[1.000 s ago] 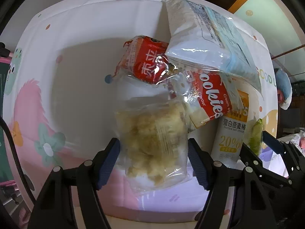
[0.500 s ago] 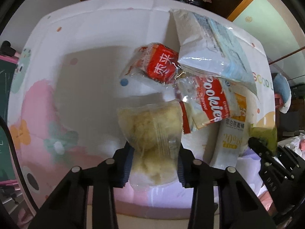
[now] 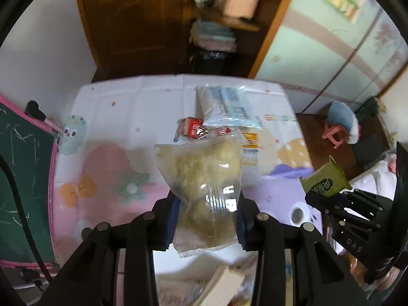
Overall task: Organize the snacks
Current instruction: 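Lift crumbly snack bag with left gripper while right grasps green packet, then lower both held snacks into the white tray and open both grippers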
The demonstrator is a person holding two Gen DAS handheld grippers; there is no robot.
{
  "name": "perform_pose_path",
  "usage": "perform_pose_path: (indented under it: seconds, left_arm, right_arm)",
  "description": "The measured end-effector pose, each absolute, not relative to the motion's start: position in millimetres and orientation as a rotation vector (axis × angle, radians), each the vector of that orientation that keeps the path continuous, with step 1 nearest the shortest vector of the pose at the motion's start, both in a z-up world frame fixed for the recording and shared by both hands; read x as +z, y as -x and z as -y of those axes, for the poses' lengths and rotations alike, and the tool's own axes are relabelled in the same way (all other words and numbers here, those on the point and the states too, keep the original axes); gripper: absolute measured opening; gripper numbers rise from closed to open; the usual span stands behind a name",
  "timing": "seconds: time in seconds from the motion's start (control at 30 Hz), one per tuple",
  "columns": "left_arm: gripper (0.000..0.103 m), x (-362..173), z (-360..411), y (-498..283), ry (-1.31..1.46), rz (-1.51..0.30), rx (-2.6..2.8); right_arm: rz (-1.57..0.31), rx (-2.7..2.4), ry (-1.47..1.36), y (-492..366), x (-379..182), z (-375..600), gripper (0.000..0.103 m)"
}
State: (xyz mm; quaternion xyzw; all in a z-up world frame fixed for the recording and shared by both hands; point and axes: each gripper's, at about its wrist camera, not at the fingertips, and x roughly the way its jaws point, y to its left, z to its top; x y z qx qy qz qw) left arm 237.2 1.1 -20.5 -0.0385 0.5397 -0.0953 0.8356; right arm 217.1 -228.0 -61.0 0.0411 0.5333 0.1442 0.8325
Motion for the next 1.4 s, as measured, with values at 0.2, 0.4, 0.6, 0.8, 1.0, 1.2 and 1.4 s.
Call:
perform_pose_path:
  seconds: [0.2,0.4,0.6,0.8,1.0,1.2,1.4]
  left_arm:
    - [0.036,21,-21,-160,0.046,-1.014,-0.246]
    - [0.037,34,-32,-102,0.010,-0.891,-0.214]
    - [0.037,12,-37,-62,0.030,-0.870,-0.194]
    - [0.037,-41,-39,-52,0.041,-0.963,-0.158]
    - [0.037,-69,-38,-54,0.036,-1.024,-0.141]
    - [0.037,-70,-34,-56,0.022,-1.023,-0.141]
    - [0.037,-75,-33,-60,0.014,-1.040,-0.144]
  right_arm:
    - [-0.999,0.364,-0.115,-145,-7,219,0.017]
    - [-0.902,0.376,-0.149,-78,11,213,0.017]
    - [-0.935,0.377,-0.160,-39,-13,205,0.017]
    - [-1.027,0.399,-0.168,-21,-50,194,0.017]
    - [-1.089,0.387,-0.120,-18,-70,182,0.017]
    - [-1.130,0.405,-0.085,-18,-82,168,0.017]
    - [-1.172,0.393,-0.063,-21,-94,164,0.018]
